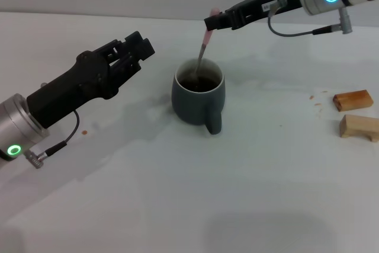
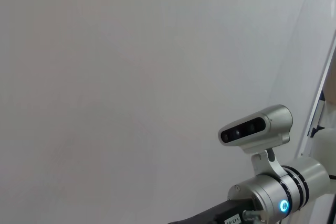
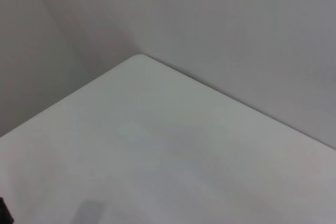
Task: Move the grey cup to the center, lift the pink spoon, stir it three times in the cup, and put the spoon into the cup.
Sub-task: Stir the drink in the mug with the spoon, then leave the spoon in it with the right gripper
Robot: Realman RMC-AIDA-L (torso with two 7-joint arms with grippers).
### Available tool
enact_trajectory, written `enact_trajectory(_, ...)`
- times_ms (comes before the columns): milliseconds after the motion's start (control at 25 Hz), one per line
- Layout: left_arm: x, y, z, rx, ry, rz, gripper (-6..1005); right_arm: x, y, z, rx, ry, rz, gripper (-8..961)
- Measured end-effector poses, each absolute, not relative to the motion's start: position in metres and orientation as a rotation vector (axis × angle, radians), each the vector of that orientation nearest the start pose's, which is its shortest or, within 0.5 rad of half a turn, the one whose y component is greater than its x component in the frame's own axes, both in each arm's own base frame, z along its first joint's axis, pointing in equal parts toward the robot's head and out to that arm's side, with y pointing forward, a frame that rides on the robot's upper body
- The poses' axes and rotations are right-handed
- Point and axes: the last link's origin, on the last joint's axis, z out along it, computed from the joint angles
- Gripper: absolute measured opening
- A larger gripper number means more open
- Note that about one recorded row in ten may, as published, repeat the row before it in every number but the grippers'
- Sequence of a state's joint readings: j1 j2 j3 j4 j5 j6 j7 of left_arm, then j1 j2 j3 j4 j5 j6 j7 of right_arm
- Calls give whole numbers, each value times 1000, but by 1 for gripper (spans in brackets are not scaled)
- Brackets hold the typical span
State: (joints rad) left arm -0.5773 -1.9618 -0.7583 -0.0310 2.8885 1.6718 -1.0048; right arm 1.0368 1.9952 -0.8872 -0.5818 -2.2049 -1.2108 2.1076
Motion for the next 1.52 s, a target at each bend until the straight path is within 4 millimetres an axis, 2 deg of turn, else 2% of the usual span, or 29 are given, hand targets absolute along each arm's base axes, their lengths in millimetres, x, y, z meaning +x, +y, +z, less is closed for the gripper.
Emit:
enact_trajectory(400, -254, 312, -2, -2311, -691, -1417, 346, 113, 448, -19, -2769, 891, 257, 90)
enact_trajectory(720, -251, 315, -2, -2327, -681, -1418, 346, 135, 444, -9, -2723, 961, 241, 90)
enact_trajectory(920, -246, 317, -4, -2339, -671, -1424, 346, 139, 451, 0, -2678, 950, 245, 90)
enact_trajectory(1120, -245, 317, -4, -2343, -666, -1433, 346, 124, 458, -1, -2691, 885, 219, 90)
enact_trajectory(1360, -245, 315, -3, -2342, -666, -1444, 346, 101, 456, -21, -2760, 788, 142, 91)
enact_trajectory(1520, -246, 315, -2, -2340, -676, -1443, 346, 94, 451, -29, -2795, 762, 113, 91)
